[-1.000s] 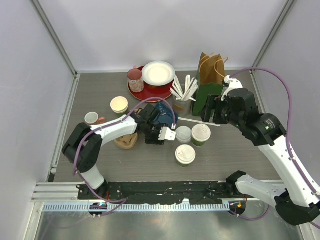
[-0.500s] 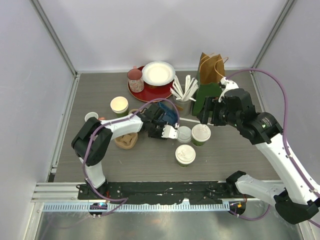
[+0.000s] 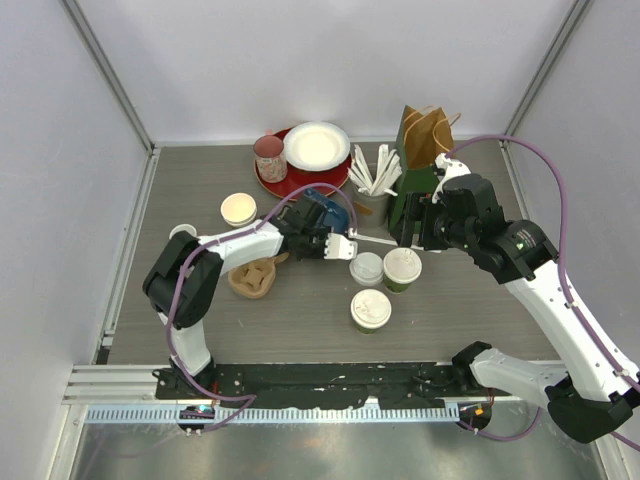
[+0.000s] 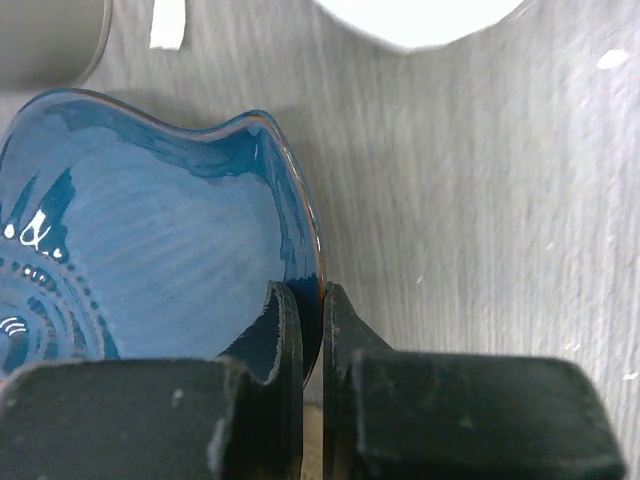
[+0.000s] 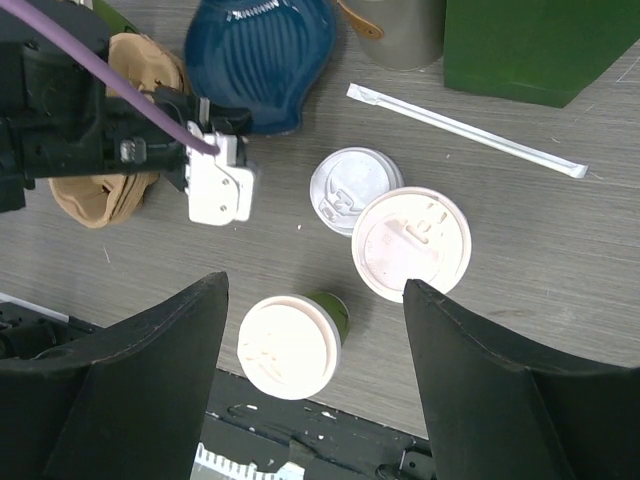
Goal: Pack the takeout coffee
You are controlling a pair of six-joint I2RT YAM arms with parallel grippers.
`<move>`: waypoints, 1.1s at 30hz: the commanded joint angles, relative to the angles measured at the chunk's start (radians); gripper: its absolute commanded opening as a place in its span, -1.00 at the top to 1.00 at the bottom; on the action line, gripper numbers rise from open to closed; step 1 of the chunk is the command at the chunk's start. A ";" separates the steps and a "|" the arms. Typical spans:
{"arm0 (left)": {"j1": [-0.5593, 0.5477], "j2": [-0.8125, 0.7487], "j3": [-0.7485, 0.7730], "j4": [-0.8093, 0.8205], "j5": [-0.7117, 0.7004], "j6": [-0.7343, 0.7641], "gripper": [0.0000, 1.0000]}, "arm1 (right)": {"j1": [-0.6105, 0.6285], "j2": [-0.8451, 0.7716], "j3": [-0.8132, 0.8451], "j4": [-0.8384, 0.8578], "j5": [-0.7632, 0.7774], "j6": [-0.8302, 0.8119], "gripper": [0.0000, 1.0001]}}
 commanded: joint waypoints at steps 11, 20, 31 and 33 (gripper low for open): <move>0.182 -0.004 -0.109 -0.062 -0.104 -0.078 1.00 | 0.002 -0.012 0.014 0.030 -0.004 0.008 -0.52; 0.275 0.034 -0.070 -0.046 -0.099 -0.098 1.00 | 0.002 -0.026 0.014 0.017 0.007 0.012 -0.53; 0.317 0.076 0.006 -0.032 -0.064 -0.116 0.90 | 0.002 -0.014 0.036 0.010 0.008 0.020 -0.52; 0.317 0.067 0.011 -0.043 -0.044 -0.122 0.72 | 0.002 -0.011 0.045 0.003 0.021 0.023 -0.52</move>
